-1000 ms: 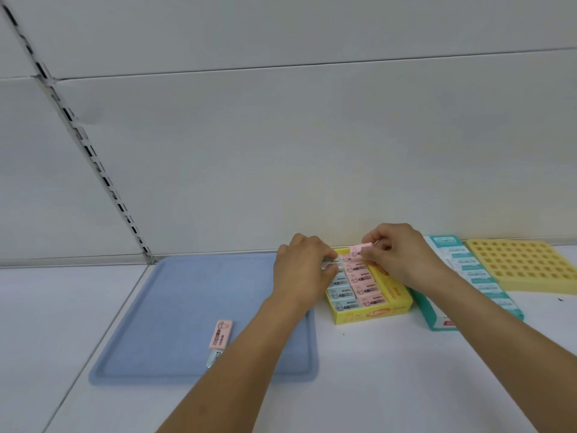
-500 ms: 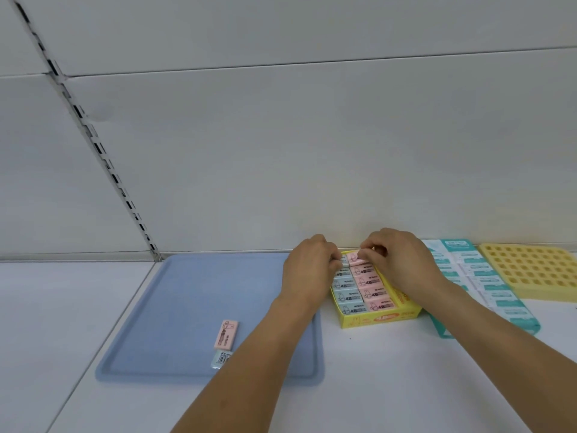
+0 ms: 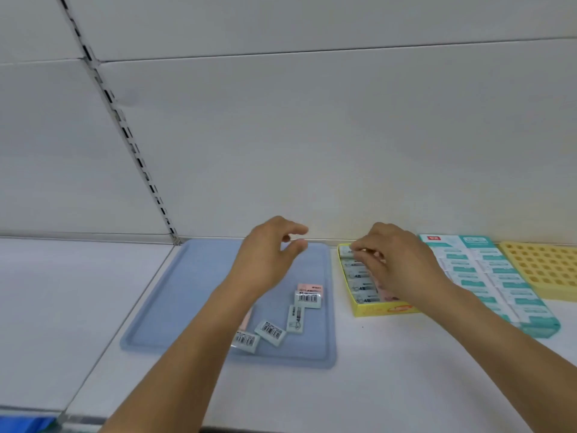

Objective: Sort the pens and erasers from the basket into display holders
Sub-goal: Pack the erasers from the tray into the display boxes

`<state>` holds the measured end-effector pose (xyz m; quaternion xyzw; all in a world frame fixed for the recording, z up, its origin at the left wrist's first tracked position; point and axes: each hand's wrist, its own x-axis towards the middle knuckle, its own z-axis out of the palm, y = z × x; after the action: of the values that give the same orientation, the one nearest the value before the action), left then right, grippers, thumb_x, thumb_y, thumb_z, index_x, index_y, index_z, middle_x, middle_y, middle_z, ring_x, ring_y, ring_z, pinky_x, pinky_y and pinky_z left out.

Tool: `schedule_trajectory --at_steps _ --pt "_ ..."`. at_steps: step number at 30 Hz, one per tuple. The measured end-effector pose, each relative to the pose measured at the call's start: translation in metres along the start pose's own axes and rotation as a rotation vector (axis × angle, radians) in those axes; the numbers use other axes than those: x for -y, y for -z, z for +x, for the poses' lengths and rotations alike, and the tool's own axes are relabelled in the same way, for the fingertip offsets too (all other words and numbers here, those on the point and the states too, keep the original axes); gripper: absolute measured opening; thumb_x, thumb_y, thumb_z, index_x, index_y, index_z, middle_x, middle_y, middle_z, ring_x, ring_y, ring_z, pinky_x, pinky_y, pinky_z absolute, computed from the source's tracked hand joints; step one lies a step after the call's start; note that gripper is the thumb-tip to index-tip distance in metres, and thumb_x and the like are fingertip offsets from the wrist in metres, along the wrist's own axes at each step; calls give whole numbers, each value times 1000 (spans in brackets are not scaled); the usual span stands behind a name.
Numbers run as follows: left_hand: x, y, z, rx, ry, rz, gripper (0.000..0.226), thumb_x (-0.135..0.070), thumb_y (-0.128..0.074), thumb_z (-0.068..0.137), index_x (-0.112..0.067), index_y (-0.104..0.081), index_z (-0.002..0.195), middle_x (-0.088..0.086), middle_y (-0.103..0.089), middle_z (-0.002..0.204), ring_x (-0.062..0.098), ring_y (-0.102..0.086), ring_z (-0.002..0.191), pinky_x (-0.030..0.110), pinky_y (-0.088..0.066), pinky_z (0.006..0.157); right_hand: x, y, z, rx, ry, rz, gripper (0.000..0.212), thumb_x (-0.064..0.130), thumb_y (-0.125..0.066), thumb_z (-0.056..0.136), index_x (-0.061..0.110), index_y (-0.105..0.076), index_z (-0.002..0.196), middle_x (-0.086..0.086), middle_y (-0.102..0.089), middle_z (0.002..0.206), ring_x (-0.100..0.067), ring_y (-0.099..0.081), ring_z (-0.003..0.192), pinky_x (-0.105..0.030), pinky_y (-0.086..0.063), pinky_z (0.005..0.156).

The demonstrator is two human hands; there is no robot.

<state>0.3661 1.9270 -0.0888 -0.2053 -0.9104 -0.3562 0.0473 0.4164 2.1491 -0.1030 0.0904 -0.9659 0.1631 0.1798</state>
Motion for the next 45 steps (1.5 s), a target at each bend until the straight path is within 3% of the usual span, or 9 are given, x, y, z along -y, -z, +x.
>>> schedule_trajectory --at_steps 7,14,19,22,26,31,35,40,45 --pt "37 46 -71 198 315 222 11 -44 -68 85 -33 -65 87 -15 -64 87 0 -57 74 23 -45 72 57 -19 3 337 231 -35 24 43 -60 88 32 -67 108 9 -59 101 -13 -47 102 -31 -36 81" --pt "36 38 -74 248 415 229 25 -41 -81 68 -27 -63 80 -12 -66 80 8 -63 78 29 -53 74 69 -28 -4 369 160 24 11 28 -58 87 29 -48 90 14 -52 90 -11 -51 93 -30 -43 76" --pt "33 32 -65 186 363 221 12 -25 -71 79 -28 -60 83 -13 -63 77 4 -59 73 16 -45 66 57 -15 -4 220 -93 392 9 15 -67 87 20 -65 94 9 -61 78 -2 -52 65 -16 -41 65" --pt "20 26 -56 58 412 -195 8 -15 -69 85 -21 -66 82 -5 -62 72 9 -61 60 22 -52 58 44 7 -4 68 -382 787 6 7 -67 88 12 -66 84 -2 -67 68 -11 -59 56 -20 -46 52" --pt "-21 16 -42 151 602 -1089 15 0 -46 95 -4 -60 91 10 -53 75 20 -62 56 26 -51 46 42 20 -10 65 -499 1004 8 8 -56 96 8 -53 88 -16 -72 79 -25 -70 63 -39 -54 62" --pt "-45 -4 -31 322 525 -956 26 -34 -61 93 -9 -67 89 1 -56 74 9 -32 47 17 -26 37 48 14 -23 -118 -200 598 20 5 -69 84 20 -57 81 6 -64 75 -12 -63 64 -20 -51 62" --pt "-42 -9 -29 268 371 -962 14 -17 -65 90 -9 -75 97 4 -65 78 7 -24 44 15 -25 38 47 20 -26 -205 -127 600 22 0 -74 79 20 -64 83 12 -66 81 -10 -67 74 -6 -46 64" --pt "-38 -12 -29 174 305 -978 16 -11 -64 91 -17 -78 98 -2 -55 65 7 -26 46 16 -25 40 45 25 -28 -181 -182 668 35 7 -78 77 36 -65 92 20 -69 85 1 -66 81 -5 -46 69" --pt "-40 -13 -31 147 301 -875 17 -15 -62 93 -22 -76 101 -12 -48 55 7 -31 49 16 -28 43 40 23 -27 -166 -150 533 24 9 -76 79 25 -71 96 16 -68 84 -2 -63 82 -8 -46 74"
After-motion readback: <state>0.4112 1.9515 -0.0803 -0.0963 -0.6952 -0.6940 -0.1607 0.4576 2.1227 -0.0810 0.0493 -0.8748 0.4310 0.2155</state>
